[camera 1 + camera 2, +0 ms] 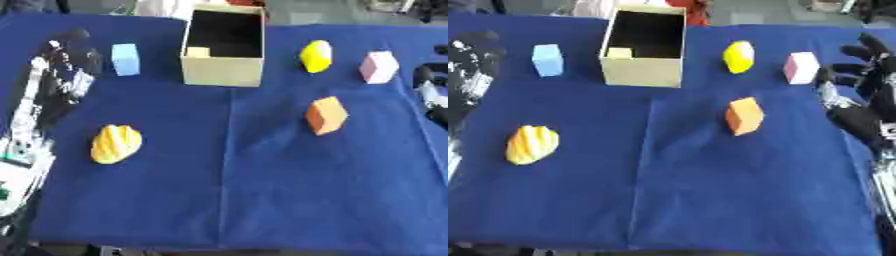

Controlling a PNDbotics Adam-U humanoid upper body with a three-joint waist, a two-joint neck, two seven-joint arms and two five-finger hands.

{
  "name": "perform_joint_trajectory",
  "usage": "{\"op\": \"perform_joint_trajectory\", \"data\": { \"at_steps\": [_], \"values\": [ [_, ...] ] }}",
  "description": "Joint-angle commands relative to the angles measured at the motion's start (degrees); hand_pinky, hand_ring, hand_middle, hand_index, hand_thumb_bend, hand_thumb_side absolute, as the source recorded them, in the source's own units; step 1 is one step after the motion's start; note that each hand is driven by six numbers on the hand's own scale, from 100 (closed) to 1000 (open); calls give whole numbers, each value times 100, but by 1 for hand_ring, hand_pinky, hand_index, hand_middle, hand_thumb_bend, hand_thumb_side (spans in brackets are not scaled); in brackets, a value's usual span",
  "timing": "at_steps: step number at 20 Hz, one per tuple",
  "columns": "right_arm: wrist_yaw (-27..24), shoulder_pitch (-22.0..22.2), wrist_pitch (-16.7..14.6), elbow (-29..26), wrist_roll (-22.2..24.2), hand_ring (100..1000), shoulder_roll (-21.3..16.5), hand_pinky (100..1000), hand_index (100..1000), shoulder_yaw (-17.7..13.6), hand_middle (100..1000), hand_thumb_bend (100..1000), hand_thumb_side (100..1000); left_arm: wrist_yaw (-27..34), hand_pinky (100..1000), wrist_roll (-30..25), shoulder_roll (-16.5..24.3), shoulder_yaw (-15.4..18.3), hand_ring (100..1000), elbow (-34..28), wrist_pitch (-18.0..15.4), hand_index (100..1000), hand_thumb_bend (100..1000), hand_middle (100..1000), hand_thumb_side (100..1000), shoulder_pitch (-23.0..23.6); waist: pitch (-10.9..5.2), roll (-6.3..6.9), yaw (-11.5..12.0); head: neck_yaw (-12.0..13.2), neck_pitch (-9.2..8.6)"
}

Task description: Pick up objects on the table and place them in the box.

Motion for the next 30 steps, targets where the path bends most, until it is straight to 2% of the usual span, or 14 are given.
{"op": "perform_joint_trajectory", "data": {
  "at_steps": [1,6,12,17,20,24,30],
  "values": [
    [-3,-59,-19,-52,-1,747,-53,724,952,-31,801,232,237,-32,825,14,71,0,773,-78,0,837,490,796,614,-54,-104,-41,-4,-79,13],
    [-4,-66,-19,-63,-4,746,-58,725,951,-36,799,226,233,-25,831,-33,68,-12,777,-98,-19,839,443,799,623,-59,-90,-40,-5,-132,-103],
    [2,-65,-19,-68,7,745,-66,727,950,-38,796,225,231,-38,834,-67,87,-11,778,-108,-20,841,424,800,628,-58,-86,-34,-6,-145,-143],
    [15,-68,-20,-61,44,744,-82,727,951,-39,794,226,233,-416,834,-287,351,-31,782,-181,47,838,433,804,602,-55,-89,-21,-33,-124,-184],
    [23,-66,-16,-51,60,743,-91,728,952,-36,794,228,239,-938,831,-758,751,-97,775,-279,92,843,443,802,561,-1,-96,0,-59,-107,-207],
    [30,-58,-13,-42,63,742,-105,727,953,-38,793,228,241,-1848,824,-1773,1403,-198,774,-476,51,854,449,801,495,164,-105,29,-88,-100,-210],
    [34,-35,1,-9,73,742,-138,727,954,-41,793,226,245,-2271,807,-3016,2395,-358,761,-753,-64,864,490,786,450,547,-129,62,-106,-108,-184]
  ]
}}
